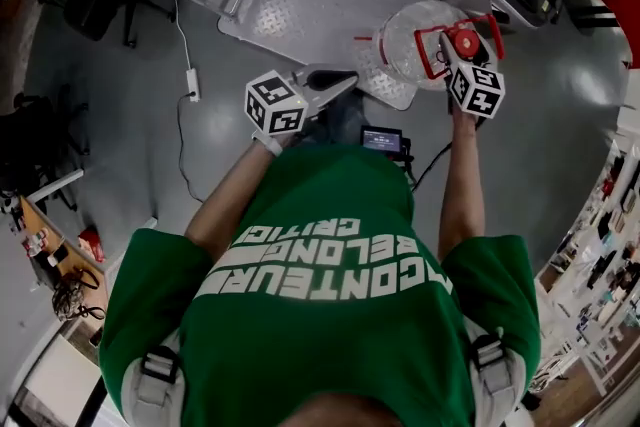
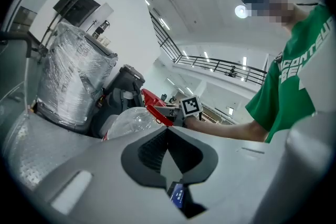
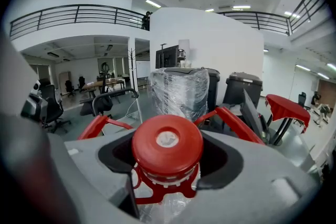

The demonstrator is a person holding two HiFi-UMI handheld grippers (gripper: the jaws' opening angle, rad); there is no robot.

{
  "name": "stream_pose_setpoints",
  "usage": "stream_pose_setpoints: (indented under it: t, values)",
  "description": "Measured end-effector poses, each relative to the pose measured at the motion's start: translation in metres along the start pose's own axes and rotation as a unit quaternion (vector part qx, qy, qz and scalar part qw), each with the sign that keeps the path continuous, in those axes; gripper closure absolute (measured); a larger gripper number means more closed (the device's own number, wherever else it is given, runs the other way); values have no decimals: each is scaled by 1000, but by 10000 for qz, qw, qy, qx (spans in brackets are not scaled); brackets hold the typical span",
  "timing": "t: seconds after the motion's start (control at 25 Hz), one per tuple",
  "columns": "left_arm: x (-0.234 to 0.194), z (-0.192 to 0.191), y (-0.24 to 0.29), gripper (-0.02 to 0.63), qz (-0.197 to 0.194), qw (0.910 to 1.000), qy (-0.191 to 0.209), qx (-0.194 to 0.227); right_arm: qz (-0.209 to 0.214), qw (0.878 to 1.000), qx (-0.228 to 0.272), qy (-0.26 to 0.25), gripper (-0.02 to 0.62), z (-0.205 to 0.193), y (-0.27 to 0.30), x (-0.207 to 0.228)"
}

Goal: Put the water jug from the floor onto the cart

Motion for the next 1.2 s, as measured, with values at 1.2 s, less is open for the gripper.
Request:
stream_pose_setpoints:
  t: [1.2]
  values:
    - [-61, 25, 49, 597, 1554, 9850, -627, 416, 1603, 9700, -1441, -1125, 291, -56, 182, -8]
Point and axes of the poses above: the fingertips, and each gripper's own axes: y forward along the fingers, x to its right, z out of its top, the point moved 5 cm from there along -y, backward along the fingers
